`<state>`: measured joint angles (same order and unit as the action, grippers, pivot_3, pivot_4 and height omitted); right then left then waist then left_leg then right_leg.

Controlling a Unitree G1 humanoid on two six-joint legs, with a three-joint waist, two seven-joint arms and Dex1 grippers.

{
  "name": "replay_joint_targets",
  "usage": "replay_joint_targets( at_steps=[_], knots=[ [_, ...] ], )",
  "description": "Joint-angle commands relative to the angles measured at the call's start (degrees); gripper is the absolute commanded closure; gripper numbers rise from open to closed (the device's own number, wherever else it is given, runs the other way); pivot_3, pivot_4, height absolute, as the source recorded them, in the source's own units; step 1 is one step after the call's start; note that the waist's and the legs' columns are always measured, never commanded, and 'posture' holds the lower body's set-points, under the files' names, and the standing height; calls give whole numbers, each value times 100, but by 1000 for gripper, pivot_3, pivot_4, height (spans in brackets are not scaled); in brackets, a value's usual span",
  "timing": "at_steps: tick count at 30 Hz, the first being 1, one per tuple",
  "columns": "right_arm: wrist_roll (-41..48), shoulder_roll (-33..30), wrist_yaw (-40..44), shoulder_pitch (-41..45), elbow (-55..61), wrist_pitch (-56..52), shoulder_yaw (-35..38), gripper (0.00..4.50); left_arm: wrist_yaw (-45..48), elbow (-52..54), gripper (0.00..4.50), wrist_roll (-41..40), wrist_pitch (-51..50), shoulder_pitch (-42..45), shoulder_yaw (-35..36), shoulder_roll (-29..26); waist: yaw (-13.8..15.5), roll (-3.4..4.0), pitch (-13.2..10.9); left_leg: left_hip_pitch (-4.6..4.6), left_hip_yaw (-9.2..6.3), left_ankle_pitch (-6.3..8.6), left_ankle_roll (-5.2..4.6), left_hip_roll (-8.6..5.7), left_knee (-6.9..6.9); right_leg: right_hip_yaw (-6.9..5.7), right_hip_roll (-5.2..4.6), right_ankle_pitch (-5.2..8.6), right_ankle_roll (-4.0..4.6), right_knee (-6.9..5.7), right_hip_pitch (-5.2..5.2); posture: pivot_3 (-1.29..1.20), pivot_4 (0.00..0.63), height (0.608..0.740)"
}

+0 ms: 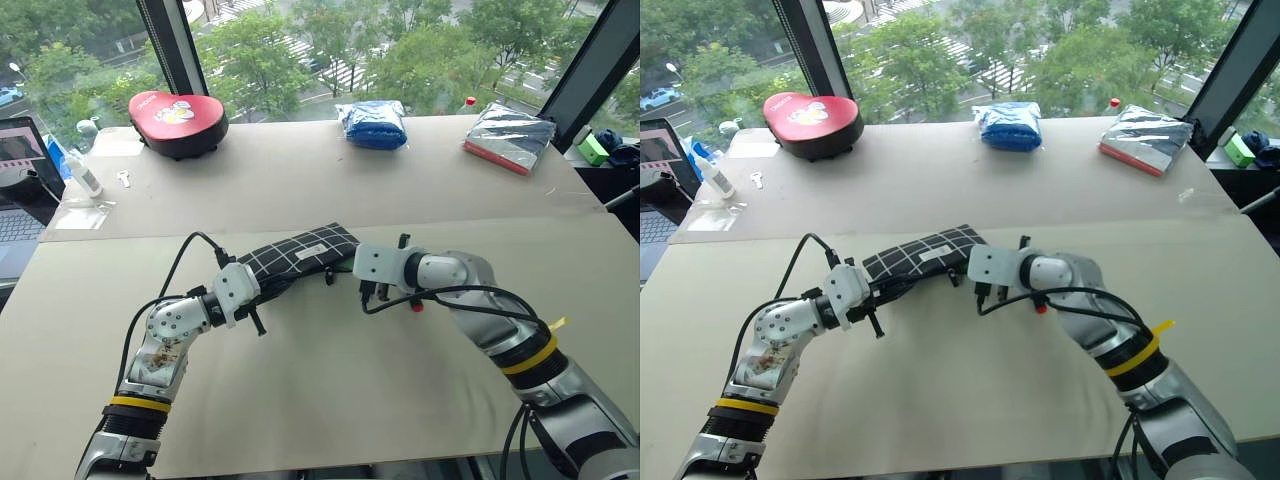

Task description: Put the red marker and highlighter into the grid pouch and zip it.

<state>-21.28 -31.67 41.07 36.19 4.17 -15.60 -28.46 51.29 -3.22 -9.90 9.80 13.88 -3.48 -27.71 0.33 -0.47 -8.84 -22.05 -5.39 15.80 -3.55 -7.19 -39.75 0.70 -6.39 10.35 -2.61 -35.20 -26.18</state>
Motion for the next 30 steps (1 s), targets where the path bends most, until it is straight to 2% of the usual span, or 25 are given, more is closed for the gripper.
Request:
replay_joint_targets(
  at_steps=[1, 6, 12, 19, 30],
  knots=[
    [-33, 297, -408, 103, 7, 854, 64, 3473, 66, 98, 4500, -112, 146, 90, 49, -48, -7, 0, 0, 0, 0, 0, 0, 0, 0, 0, 1, 0, 0, 0, 0, 0, 150, 740],
    [168, 582, -679, -42, -534, 1959, 122, 3473, 103, 71, 4500, -139, 150, 108, 69, -45, -17, 0, 0, 3, 0, 0, 0, -1, 0, -1, 2, 0, 0, 1, 3, 0, 150, 740],
    [-57, 679, -987, 133, -1490, 3378, -18, 3473, 143, 34, 4500, -162, 149, 152, 84, -15, -80, 0, 0, 7, 0, -2, 2, 0, 3, 0, 8, -1, 1, 0, 3, 0, 150, 740],
    [-103, 1078, -1071, 414, -2108, 3794, -20, 3473, 148, 16, 4500, -203, 145, 182, 74, 60, -148, 0, 0, 10, 0, -3, 5, 2, 5, 4, 12, -2, 3, -5, 1, 0, 150, 740],
    [-346, 1006, -1131, 432, -2537, 4242, -4, 3473, 149, 45, 4500, -204, 139, 159, 77, 156, -123, 1, 1, 14, 0, -4, 7, 2, 3, 7, 14, -3, 5, -13, 1, 0, 150, 740]
  ],
)
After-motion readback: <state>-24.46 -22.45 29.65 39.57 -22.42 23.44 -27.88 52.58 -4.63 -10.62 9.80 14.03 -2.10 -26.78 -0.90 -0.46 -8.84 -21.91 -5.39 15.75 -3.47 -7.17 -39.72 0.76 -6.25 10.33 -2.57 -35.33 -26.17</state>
